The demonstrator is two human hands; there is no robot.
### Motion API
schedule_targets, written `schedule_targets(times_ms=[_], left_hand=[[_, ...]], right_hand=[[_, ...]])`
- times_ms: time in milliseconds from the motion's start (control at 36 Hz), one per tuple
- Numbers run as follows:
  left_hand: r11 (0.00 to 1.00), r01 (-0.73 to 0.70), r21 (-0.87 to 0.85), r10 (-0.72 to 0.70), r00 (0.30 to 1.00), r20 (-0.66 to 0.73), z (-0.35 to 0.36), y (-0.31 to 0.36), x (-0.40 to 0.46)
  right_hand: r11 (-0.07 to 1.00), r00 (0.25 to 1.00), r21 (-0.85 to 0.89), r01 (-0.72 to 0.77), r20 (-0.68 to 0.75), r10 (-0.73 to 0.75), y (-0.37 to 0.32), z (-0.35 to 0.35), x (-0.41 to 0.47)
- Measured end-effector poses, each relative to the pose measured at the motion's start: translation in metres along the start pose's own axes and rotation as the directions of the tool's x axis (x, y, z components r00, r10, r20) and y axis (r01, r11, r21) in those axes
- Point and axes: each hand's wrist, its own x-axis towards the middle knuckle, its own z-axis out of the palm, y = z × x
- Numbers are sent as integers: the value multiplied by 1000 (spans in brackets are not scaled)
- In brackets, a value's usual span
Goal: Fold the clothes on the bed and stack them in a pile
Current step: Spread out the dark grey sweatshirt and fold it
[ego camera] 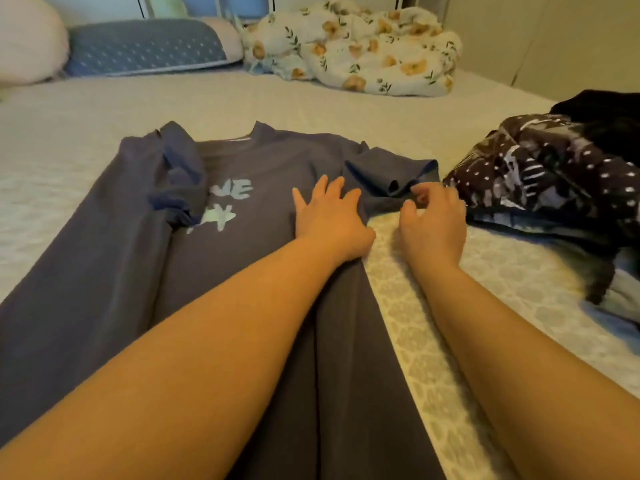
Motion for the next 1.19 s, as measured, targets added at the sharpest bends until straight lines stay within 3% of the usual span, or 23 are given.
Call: schedule_targets(times_ms=[83, 167, 250, 333, 417, 500, 639, 750, 806, 861, 944, 1028, 1083, 1139, 1194], left_hand=[[997, -6, -76, 8, 999, 33, 16, -8, 29], [992, -53, -117, 57, 998, 28, 21, -20, 52], [988, -91, -124, 99, 994, 52, 16, -28, 65], [988, -105, -118, 113, 991, 71, 17, -27, 63], [980, -124, -154, 133, 990, 49, 15, -26, 57], [961, -137, -240, 123, 990, -75, 11, -25, 50], [960, -227, -165, 183, 952, -245, 6, -20, 40], [949, -183, -256, 95, 942, -321, -6, -27, 35], [950, -163, -266, 80, 952, -297, -14, -33, 33], [970, -154, -186, 119, 976, -184, -22, -36, 31], [988, -150, 31, 150, 989, -7, -26, -33, 28], [959, -243, 148, 254, 966, -57, -24, -22, 26], [899, -400, 179, 429, 887, -171, -17, -10, 24], [839, -506, 202, 544, 799, -256, -8, 4, 25], [853, -482, 198, 520, 817, -249, 1, 12, 28]], right_hand=[[997, 999, -66, -28, 18, 30, 3, 22, 40], [978, 992, -206, 41, 129, -14, 5, 42, 70], [952, 971, -304, -31, 218, 101, 6, 53, 92], [939, 960, -328, -106, 211, 182, 8, 55, 105], [971, 973, -153, -185, 109, 202, 14, 46, 111], [958, 959, 37, -284, 19, 284, 21, 32, 114], [928, 944, 176, -329, 41, 328, 26, 23, 117], [899, 940, 285, -333, 24, 341, 26, 22, 119], [885, 939, 323, -334, 36, 341, 27, 22, 119], [862, 934, 363, -353, 80, 349, 26, 23, 119], [691, 875, 537, -483, 261, 408, 18, 20, 125], [491, 803, 641, -590, 402, 440, 11, 17, 126], [542, 823, 621, -566, 386, 416, 13, 19, 124], [702, 883, 537, -468, 318, 345, 17, 26, 121], [792, 914, 468, -392, 295, 278, 19, 32, 120]])
